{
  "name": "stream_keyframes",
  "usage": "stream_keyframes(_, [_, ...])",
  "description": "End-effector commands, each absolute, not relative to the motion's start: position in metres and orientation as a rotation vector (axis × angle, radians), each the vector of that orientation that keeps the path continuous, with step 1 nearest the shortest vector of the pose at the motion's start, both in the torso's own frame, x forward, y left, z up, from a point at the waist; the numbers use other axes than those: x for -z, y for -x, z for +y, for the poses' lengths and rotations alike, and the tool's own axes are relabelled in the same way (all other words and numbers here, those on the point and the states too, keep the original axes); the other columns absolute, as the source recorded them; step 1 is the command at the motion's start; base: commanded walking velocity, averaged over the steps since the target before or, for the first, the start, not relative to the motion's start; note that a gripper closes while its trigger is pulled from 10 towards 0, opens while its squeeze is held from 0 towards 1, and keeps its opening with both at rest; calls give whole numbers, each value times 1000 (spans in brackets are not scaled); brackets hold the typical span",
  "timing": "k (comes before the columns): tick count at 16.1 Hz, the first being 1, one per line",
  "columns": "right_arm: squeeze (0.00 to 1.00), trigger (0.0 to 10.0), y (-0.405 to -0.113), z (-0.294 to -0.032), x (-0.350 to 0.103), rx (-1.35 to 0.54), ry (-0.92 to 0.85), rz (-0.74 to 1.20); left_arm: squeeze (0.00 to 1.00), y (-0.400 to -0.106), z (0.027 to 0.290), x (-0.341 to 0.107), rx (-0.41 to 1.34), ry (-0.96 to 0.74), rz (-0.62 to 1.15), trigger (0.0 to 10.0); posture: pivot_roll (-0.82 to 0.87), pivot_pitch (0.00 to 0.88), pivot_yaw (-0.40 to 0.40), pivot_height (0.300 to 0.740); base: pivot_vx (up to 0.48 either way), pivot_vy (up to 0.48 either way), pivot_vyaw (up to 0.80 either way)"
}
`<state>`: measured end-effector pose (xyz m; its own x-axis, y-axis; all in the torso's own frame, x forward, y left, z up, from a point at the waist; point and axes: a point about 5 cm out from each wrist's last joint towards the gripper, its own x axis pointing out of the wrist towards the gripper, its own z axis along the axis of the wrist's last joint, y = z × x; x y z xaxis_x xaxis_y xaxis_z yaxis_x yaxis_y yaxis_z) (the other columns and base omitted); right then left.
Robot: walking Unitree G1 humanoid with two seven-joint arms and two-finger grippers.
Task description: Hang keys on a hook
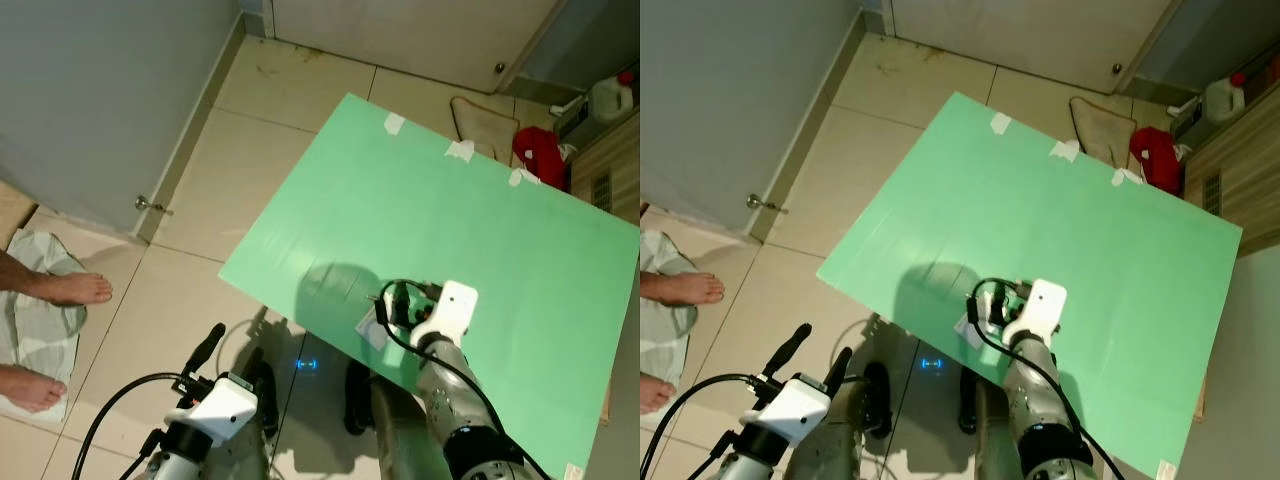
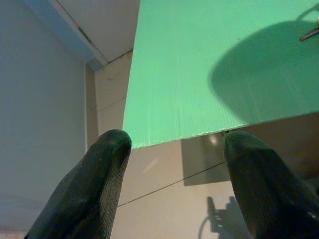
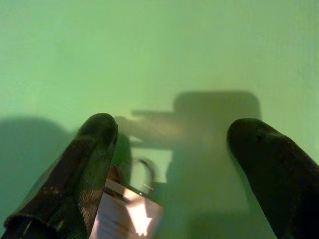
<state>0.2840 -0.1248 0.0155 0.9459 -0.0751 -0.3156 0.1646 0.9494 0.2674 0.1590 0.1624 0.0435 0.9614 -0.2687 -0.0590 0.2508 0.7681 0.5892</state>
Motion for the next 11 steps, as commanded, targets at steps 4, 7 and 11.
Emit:
stream_keyframes(4, [0,10000,-285,-121,-31,114,-332,254,0,-152,165,-35,282,-649,7,10000,160,386,-57,722,0,0,0])
stream_keyframes(7, [0,10000,-271,-128,-21,125,-329,308,0,-152,163,-34,278,-640,13,10000,153,387,-60,722,0,0,0])
stream_keyframes(11, [0,10000,-256,-134,-14,142,-335,343,0,-151,162,-33,280,-639,17,10000,148,394,-60,722,0,0,0])
